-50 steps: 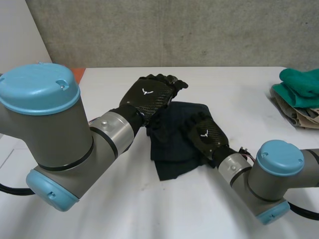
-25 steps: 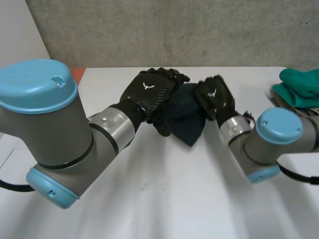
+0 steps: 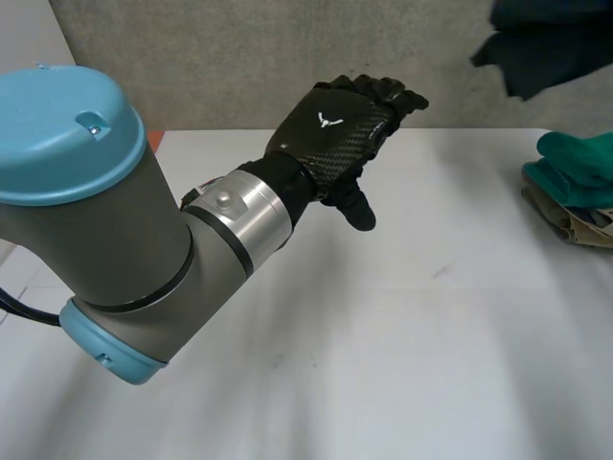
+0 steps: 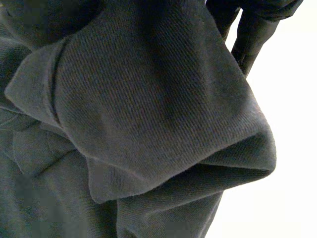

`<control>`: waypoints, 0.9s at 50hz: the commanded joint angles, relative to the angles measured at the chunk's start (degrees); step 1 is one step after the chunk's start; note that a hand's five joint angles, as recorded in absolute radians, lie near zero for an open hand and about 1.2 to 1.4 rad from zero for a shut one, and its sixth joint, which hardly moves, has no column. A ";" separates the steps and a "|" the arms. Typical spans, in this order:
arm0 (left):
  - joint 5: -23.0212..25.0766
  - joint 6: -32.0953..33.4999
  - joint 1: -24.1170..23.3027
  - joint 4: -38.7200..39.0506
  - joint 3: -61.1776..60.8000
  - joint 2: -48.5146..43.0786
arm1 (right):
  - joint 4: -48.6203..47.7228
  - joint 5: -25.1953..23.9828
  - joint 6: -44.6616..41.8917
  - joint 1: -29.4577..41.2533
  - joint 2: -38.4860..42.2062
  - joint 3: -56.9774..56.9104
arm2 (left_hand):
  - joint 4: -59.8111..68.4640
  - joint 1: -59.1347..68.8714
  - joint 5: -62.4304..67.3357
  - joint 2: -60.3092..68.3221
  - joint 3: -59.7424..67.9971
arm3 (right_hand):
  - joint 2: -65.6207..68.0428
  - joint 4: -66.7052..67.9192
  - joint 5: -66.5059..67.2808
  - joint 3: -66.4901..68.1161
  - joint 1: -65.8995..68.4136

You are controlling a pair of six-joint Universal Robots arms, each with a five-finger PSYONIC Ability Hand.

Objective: Fold the laundry.

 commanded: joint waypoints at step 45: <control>4.20 -2.12 -1.88 -0.08 -3.25 0.98 | 2.95 -14.06 8.23 -23.83 6.39 9.16 | -1.31 -0.49 -2.33 -0.94 -1.66 | -53.40 -58.28 -49.75 -54.98 -43.48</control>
